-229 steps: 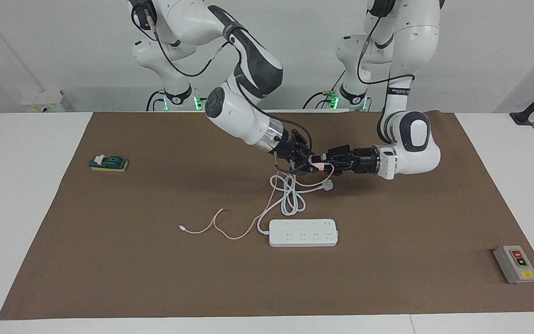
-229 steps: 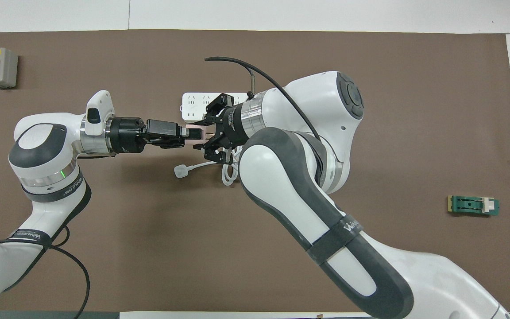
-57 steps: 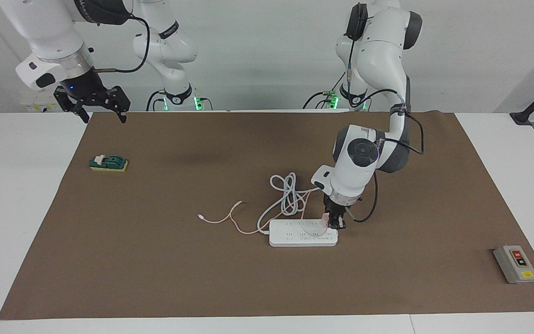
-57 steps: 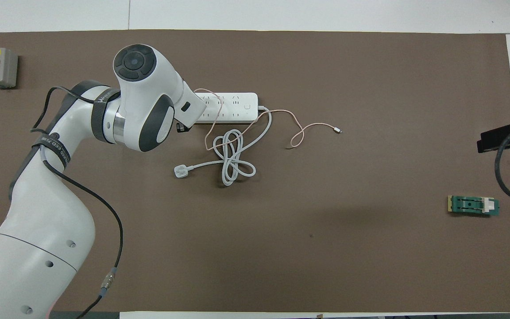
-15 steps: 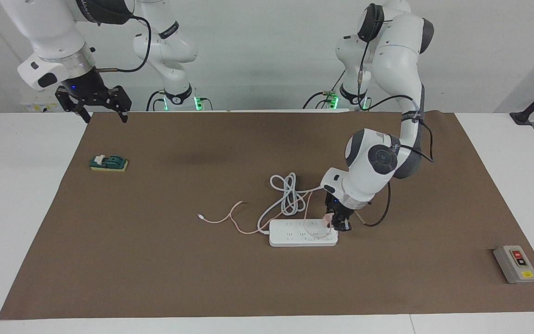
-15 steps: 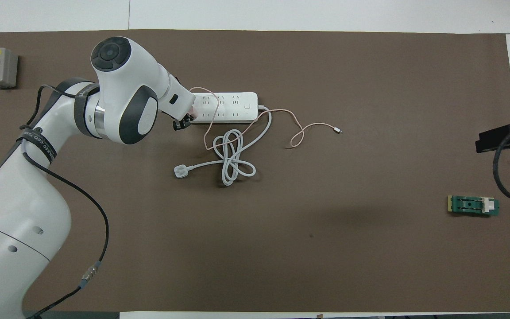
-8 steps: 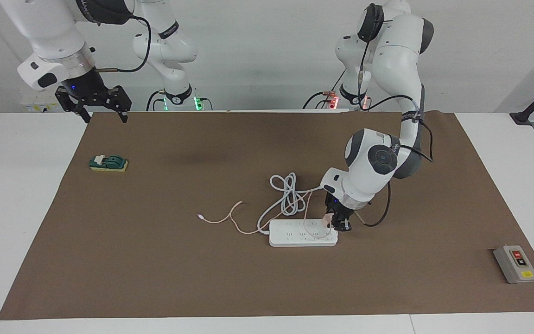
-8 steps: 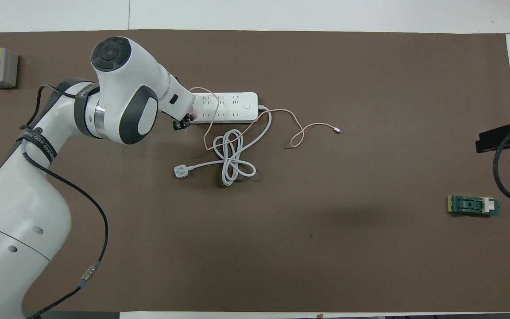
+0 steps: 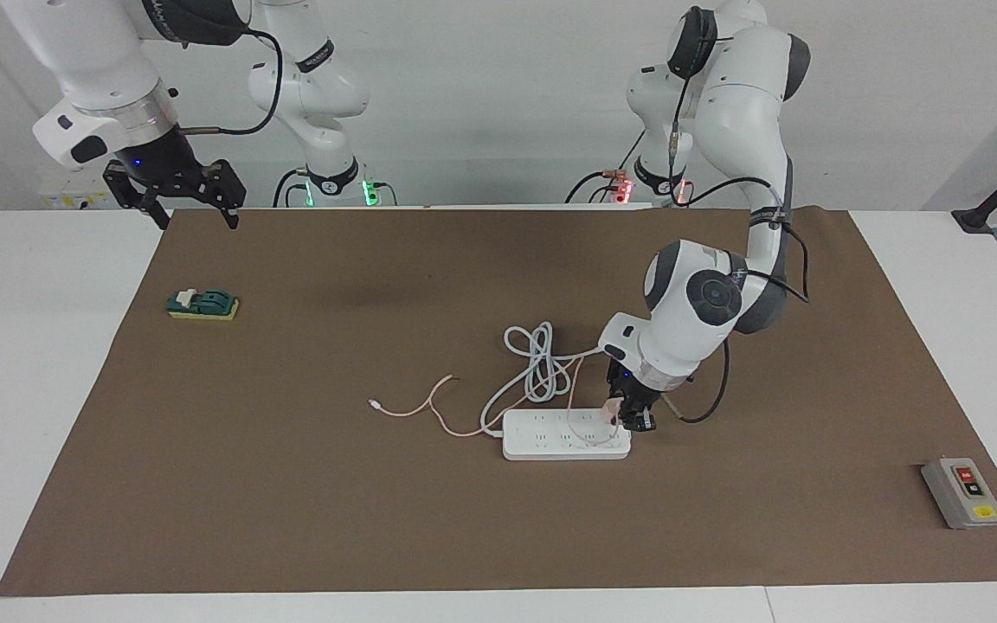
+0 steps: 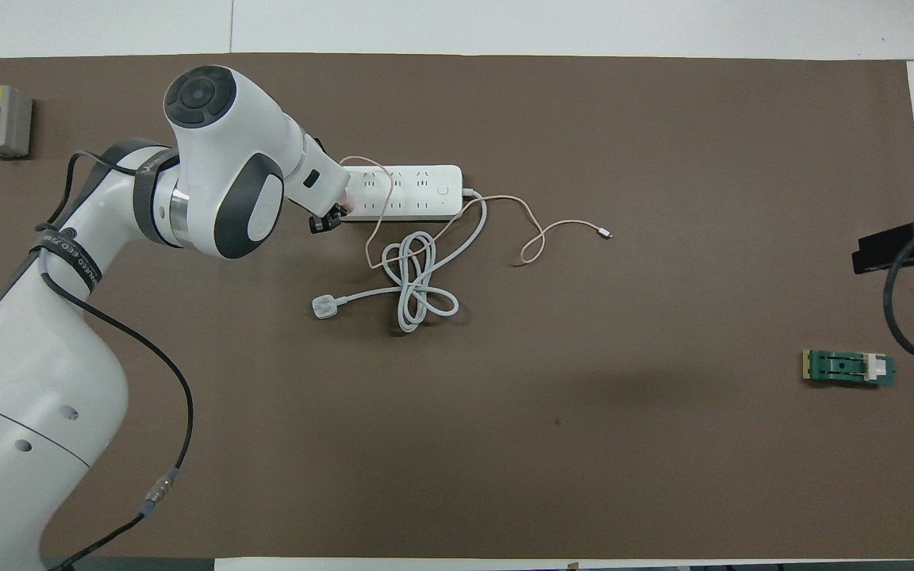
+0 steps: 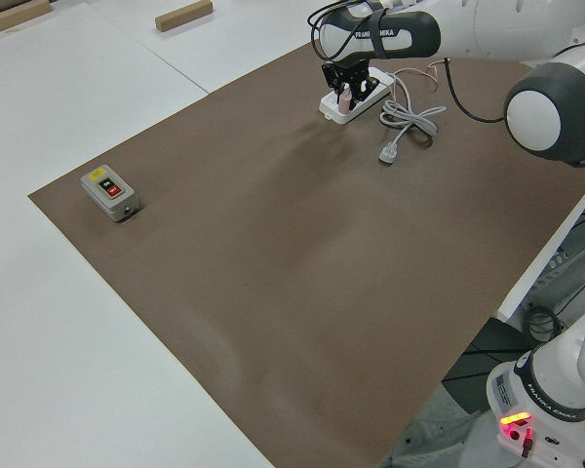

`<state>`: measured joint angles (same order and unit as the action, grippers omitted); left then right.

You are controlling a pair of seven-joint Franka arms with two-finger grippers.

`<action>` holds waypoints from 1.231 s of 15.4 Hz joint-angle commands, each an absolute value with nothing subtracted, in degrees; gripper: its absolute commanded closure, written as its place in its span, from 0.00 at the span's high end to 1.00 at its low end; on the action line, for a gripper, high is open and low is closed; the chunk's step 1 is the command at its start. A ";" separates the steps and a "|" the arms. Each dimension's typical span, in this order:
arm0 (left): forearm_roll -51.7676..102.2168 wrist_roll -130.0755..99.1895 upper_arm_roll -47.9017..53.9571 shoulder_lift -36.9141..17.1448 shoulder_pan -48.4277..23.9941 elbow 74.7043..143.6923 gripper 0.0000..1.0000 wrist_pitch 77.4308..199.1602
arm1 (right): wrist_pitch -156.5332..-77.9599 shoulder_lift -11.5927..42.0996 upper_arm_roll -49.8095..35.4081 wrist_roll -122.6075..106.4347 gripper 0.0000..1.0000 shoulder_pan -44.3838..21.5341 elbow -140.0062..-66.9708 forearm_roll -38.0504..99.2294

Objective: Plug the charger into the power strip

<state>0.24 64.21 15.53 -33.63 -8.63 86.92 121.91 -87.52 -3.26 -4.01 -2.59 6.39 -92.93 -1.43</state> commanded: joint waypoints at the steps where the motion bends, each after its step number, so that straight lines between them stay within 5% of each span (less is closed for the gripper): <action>1: -10.02 57.92 19.60 -39.99 -7.73 84.90 0.00 116.28 | -87.63 -4.39 -4.48 -1.67 1.00 6.86 -94.04 -0.53; 19: -12.22 54.58 19.60 -39.37 -8.26 85.17 0.00 118.39 | -87.63 -4.39 -4.66 -1.67 1.00 6.85 -94.04 -0.53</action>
<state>-10.41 56.98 19.35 -35.62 -8.30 83.72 117.89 -87.53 -3.26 -4.17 -2.59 6.36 -92.93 -1.43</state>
